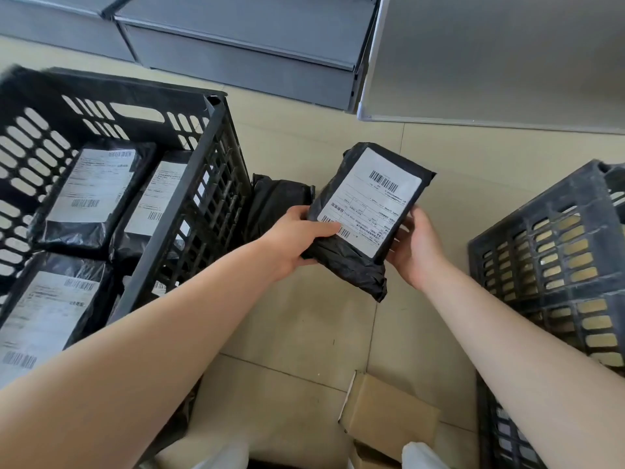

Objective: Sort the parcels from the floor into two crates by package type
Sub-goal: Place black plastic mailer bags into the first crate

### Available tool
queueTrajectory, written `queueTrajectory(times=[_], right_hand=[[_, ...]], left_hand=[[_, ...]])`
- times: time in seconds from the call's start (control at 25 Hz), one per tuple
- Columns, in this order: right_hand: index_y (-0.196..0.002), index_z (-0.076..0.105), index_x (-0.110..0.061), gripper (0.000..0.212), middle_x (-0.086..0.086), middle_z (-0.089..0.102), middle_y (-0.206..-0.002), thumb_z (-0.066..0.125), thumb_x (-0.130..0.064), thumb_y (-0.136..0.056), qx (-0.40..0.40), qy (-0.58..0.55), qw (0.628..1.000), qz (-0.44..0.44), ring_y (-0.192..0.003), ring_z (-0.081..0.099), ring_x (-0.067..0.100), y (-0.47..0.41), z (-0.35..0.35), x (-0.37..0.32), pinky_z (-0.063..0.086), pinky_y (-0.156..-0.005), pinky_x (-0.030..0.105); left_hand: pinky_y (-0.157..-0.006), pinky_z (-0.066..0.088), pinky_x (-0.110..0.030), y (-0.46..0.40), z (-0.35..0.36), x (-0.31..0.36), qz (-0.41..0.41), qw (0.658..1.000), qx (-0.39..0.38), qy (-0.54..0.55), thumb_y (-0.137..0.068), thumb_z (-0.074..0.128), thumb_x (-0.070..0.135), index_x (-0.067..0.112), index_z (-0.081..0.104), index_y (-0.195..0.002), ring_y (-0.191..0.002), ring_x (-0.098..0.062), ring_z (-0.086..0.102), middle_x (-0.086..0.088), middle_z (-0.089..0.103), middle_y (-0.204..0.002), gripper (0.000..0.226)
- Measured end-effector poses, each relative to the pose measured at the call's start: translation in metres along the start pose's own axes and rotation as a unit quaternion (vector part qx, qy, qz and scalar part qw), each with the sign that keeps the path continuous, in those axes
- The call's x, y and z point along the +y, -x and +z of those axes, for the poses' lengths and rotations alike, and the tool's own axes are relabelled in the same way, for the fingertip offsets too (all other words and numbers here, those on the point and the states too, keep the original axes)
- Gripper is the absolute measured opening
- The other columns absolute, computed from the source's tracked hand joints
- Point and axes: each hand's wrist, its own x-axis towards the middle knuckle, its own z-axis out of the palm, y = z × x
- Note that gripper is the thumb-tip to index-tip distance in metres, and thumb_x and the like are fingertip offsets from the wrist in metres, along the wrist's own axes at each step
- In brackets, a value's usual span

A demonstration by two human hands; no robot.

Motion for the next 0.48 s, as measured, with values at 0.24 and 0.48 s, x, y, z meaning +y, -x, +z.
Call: queueTrajectory(times=[0.24,0.48], right_hand=[[-0.119,0.058,-0.019,0.047,0.007,0.071,-0.106,0.052,-0.059,-0.096,-0.069,0.036,0.996,-0.045,-0.089,0.072,0.024,0.027,0.028,-0.042,0.059,-0.083,0.042],[-0.151,0.031,-0.023,0.082,0.002,0.057,-0.137,0.065,-0.060,-0.086,-0.005,0.184,0.962,-0.200,-0.126,0.058,0.021,0.041,0.069,-0.072,0.046,-0.105,0.039]], left_hand=[[-0.092,0.056,-0.047,0.034,-0.022,0.041,0.052,0.997,0.056,0.030,-0.089,0.072,0.016,0.024,0.058,-0.121,-0.103,-0.018,0.069,0.002,0.073,-0.112,0.036],[-0.085,0.059,-0.039,0.061,-0.069,0.083,0.108,0.991,0.079,0.019,-0.090,0.067,0.007,0.022,0.066,-0.116,-0.092,-0.022,0.075,-0.002,0.078,-0.097,0.030]])
